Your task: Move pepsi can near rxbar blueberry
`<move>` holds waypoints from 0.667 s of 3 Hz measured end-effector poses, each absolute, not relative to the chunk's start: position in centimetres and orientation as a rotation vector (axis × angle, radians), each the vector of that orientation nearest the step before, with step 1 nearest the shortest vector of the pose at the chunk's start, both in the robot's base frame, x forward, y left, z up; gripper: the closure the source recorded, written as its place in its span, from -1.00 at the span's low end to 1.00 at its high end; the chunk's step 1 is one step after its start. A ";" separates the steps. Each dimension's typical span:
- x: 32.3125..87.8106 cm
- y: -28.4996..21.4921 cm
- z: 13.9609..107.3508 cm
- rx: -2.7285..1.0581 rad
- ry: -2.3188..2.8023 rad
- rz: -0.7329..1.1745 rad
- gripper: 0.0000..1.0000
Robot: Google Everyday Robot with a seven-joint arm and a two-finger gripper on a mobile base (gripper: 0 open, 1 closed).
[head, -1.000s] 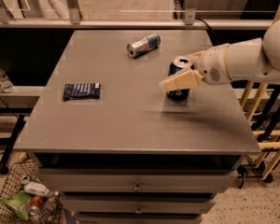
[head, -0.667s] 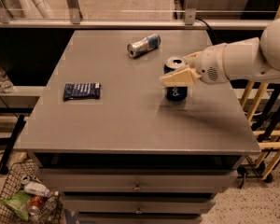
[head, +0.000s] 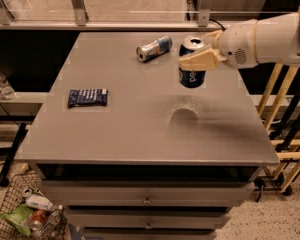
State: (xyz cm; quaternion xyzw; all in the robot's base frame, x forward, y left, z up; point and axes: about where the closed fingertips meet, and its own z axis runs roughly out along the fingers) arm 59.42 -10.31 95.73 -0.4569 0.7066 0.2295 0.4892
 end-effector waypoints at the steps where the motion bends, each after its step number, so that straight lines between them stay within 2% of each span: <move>1: 59.4 -10.1 96.2 -1.114 1.708 0.555 1.00; 2: 59.9 -8.8 95.3 -1.122 1.716 0.582 1.00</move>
Offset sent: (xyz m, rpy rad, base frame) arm 0.0126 0.0273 -0.0160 0.0139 0.0388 0.0305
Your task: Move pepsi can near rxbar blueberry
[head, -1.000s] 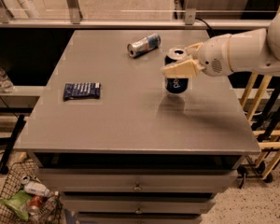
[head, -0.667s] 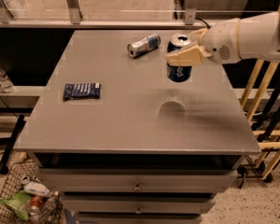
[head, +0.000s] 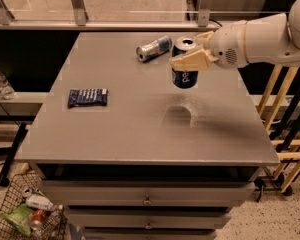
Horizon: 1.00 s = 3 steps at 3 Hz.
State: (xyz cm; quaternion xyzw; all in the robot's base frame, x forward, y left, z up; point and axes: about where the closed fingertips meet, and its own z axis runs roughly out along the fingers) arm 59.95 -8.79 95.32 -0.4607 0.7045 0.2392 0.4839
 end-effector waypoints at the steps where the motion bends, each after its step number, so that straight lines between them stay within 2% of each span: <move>1: 61.1 -3.8 93.9 -1.210 1.679 0.684 1.00; 2: 61.0 2.6 92.3 -1.331 1.615 0.816 1.00; 3: 59.9 6.8 90.9 -1.407 1.562 0.935 1.00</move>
Offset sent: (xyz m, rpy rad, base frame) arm 0.0099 0.1831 -0.0478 0.0561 0.1038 0.4462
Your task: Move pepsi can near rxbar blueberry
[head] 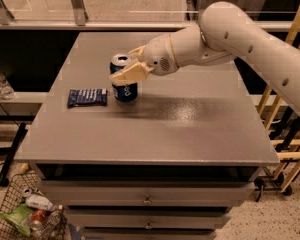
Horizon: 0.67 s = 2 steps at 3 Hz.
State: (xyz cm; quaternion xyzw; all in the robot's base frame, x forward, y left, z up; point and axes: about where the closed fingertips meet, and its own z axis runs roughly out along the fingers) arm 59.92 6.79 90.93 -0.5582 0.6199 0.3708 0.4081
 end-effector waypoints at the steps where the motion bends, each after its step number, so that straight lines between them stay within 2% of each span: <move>1: 59.2 8.7 89.9 -1.435 1.541 1.007 1.00; 2: 58.9 9.6 89.1 -1.445 1.529 1.050 1.00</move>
Offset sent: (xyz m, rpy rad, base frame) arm -0.0119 0.0324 -0.0255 0.0492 0.0738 0.1072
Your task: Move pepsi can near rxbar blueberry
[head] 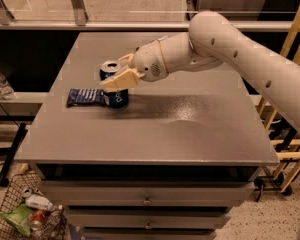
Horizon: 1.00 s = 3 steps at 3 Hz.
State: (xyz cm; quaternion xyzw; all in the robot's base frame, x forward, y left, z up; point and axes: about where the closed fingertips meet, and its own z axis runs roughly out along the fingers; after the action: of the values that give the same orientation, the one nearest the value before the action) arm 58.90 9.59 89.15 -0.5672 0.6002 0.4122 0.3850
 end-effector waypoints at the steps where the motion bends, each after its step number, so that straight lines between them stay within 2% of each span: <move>1: 58.8 9.7 88.7 -1.439 1.522 1.071 1.00; 2: 58.8 9.7 88.9 -1.439 1.522 1.071 0.65; 3: 58.8 9.7 89.0 -1.439 1.522 1.071 0.16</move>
Offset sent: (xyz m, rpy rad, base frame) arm -0.0005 0.0010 -0.0035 0.0111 0.0081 0.0056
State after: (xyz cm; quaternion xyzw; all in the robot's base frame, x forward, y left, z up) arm 58.83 9.72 89.01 -0.5646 0.5972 0.4204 0.3844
